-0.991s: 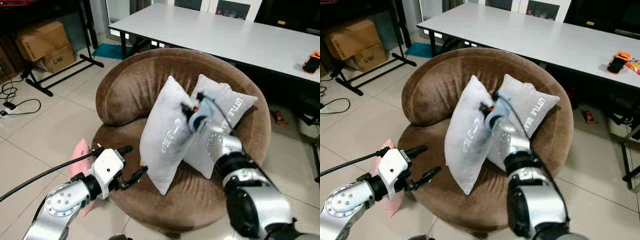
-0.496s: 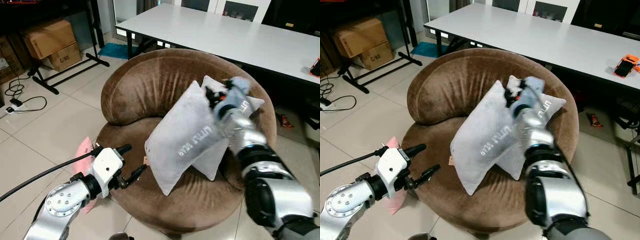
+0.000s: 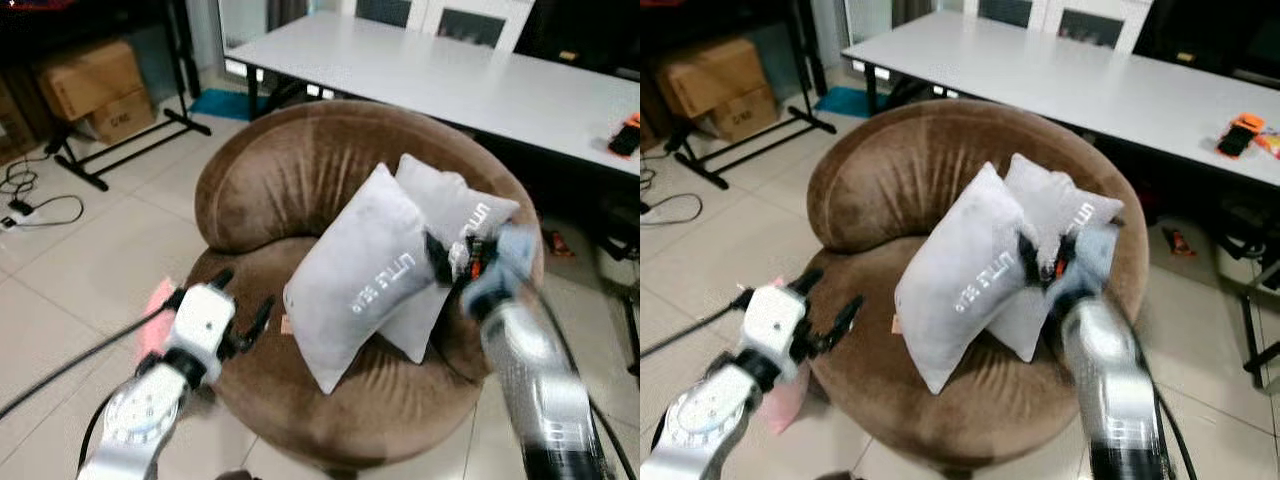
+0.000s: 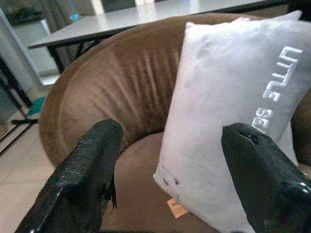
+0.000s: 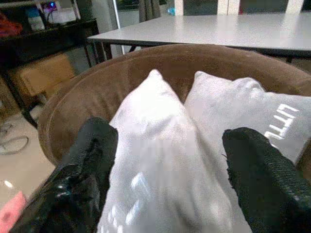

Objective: Move the pillow to the sofa from floor

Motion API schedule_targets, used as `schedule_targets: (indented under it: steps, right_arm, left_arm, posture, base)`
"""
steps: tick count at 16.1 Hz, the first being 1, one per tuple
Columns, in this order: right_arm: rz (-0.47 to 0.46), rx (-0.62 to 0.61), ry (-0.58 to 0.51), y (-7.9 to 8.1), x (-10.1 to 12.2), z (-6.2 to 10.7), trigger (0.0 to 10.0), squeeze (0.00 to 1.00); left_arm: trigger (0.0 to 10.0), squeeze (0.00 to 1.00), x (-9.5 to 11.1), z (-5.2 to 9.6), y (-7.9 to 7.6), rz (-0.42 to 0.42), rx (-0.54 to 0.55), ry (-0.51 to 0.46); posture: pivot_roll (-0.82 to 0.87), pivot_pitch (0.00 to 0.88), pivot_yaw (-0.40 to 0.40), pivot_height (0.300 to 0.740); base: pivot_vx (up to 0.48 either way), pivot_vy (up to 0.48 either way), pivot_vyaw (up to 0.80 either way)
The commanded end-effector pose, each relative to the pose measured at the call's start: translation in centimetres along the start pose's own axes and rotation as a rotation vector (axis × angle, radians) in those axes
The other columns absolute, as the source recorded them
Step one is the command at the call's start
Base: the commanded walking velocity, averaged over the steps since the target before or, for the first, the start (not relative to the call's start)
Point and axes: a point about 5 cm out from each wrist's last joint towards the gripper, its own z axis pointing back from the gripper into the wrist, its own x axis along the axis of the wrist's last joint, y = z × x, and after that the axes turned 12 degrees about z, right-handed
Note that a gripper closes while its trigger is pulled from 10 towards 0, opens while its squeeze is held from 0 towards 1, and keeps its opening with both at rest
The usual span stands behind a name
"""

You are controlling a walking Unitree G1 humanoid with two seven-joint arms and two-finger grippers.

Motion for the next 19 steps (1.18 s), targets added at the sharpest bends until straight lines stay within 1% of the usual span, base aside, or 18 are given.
schedule_targets:
  steps: [1, 2, 4, 6, 8, 10, 11, 12, 14, 16, 19]
  right_arm:
    - [0.057, -0.016, -0.023, 0.3, 0.4, 0.8, 10.0, 1.00]
    - [0.062, -0.038, 0.035, 0.7, -0.5, 2.3, 10.0, 1.00]
    - [0.036, -0.043, 0.074, 1.2, -0.8, 3.6, 10.0, 1.00]
    - [0.029, -0.035, 0.069, 1.9, -0.3, 3.6, 10.0, 1.00]
    - [0.024, -0.017, 0.061, 2.1, 0.0, 3.3, 10.0, 1.00]
    - [0.022, -0.012, 0.078, 2.3, -0.1, 3.4, 10.0, 1.00]
    - [0.018, -0.004, 0.085, 2.4, -0.2, 3.4, 10.0, 0.90]
    - [0.012, -0.004, 0.089, 2.5, -0.2, 3.4, 10.0, 0.00]
    - [0.040, -0.043, 0.110, 2.5, -0.4, 3.3, 10.0, 0.00]
    - [0.005, -0.042, 0.123, 2.6, -0.5, 3.3, 10.0, 0.00]
    - [0.001, -0.024, 0.126, 2.9, -0.5, 3.2, 10.0, 0.00]
  left_arm:
    - [10.0, 0.00, 0.4, 0.2, 0.1, -0.012, 0.032, -0.030]
    - [10.0, 0.00, 0.5, 0.3, 0.1, -0.003, 0.055, -0.042]
    - [10.0, 0.00, 0.4, 0.2, 0.0, 0.001, 0.068, -0.042]
    - [10.0, 0.00, 0.4, 0.1, -0.2, 0.004, 0.073, -0.048]
    - [10.0, 0.00, 0.4, 0.1, -0.3, 0.011, 0.072, -0.051]
    - [10.0, 0.00, 0.4, 0.2, -0.2, 0.019, 0.085, -0.052]
    - [10.0, 0.00, 0.4, 0.3, -0.1, 0.023, 0.091, -0.051]
    - [10.0, 0.00, 0.4, 0.4, -0.1, 0.024, 0.093, -0.050]
    - [10.0, 0.00, 0.4, 0.5, 0.1, 0.024, 0.100, -0.047]
    - [10.0, 0.00, 0.4, 0.5, 0.3, 0.023, 0.102, -0.043]
    - [10.0, 0.00, 0.4, 0.3, 0.5, 0.019, 0.104, -0.043]
  posture:
    - [0.01, 0.000, -0.061, 0.740]
    - [0.01, 0.000, -0.060, 0.740]
    - [0.01, 0.000, -0.059, 0.740]
    - [0.01, 0.000, -0.060, 0.740]
    - [0.01, 0.000, -0.066, 0.740]
    - [0.02, 0.000, -0.073, 0.740]
    - [0.02, 0.000, -0.074, 0.740]
    - [0.02, 0.000, -0.075, 0.740]
    - [0.02, 0.000, -0.074, 0.740]
    - [0.02, 0.000, -0.072, 0.740]
    - [0.01, 0.000, -0.069, 0.740]
  base:
    - [0.000, 0.000, 0.00]
    - [0.000, 0.000, 0.00]
    - [0.000, 0.000, 0.00]
    - [0.000, 0.126, 0.00]
    - [0.000, 0.278, 0.00]
    - [0.000, 0.302, 0.00]
    - [0.000, 0.322, 0.00]
    - [0.000, 0.334, 0.00]
    - [0.000, 0.343, 0.00]
    - [0.000, 0.349, 0.00]
    - [0.000, 0.344, 0.00]
